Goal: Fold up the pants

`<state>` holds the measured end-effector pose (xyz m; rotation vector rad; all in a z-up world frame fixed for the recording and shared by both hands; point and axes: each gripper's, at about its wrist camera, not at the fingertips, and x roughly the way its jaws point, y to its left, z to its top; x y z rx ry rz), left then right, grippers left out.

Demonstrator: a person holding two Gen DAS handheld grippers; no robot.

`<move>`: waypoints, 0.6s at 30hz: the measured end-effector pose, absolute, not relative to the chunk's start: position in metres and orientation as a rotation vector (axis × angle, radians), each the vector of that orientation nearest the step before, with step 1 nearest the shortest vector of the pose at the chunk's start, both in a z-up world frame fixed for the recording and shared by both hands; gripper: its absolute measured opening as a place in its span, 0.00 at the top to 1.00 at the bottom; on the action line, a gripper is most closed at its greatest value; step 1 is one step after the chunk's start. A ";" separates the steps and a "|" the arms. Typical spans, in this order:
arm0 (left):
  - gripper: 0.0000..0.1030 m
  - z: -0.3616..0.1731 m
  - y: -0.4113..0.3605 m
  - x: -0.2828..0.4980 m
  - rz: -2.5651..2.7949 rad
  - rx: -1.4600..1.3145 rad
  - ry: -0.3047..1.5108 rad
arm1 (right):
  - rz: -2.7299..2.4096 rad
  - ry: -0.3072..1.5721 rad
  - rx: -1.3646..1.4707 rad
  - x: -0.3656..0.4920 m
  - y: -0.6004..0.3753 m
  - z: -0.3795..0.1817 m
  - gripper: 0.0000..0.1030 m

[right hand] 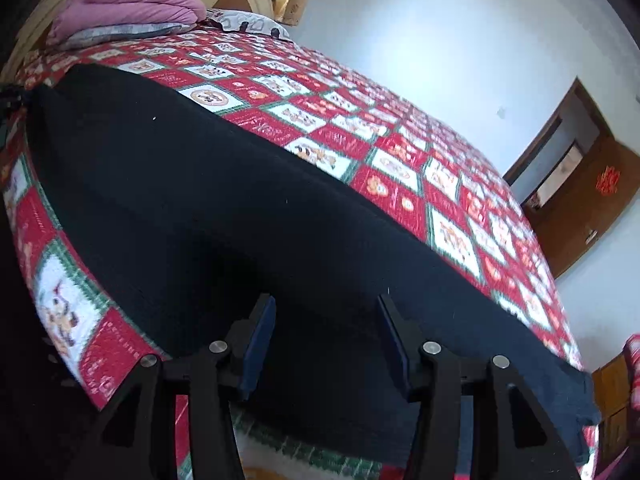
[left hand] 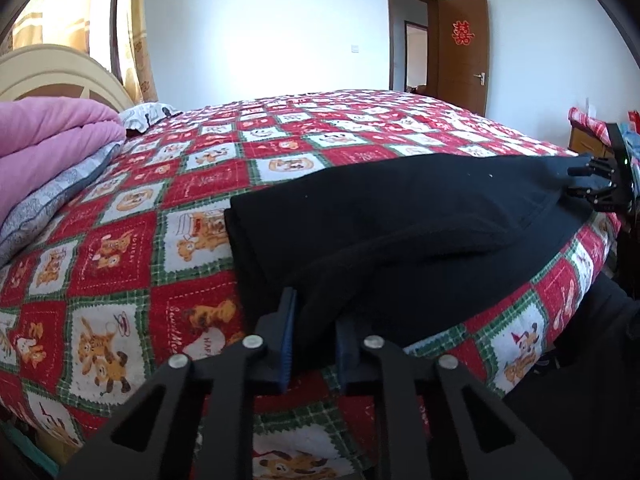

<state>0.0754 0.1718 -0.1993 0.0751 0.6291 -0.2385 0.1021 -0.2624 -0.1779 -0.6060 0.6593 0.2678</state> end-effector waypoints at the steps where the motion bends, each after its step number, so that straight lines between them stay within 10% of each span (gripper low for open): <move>1: 0.86 -0.199 0.172 0.077 -0.241 0.061 0.631 | 0.271 0.650 -0.611 0.102 -0.261 -0.178 0.59; 3: 0.88 -0.200 0.173 0.079 -0.246 0.042 0.637 | 0.287 0.653 -0.623 0.107 -0.257 -0.180 0.81; 7: 0.91 -0.199 0.175 0.080 -0.255 0.013 0.634 | 0.296 0.672 -0.613 0.113 -0.254 -0.183 0.95; 18: 0.92 -0.179 0.191 0.074 -0.268 -0.075 0.564 | 0.333 0.591 -0.533 0.078 -0.256 -0.143 0.97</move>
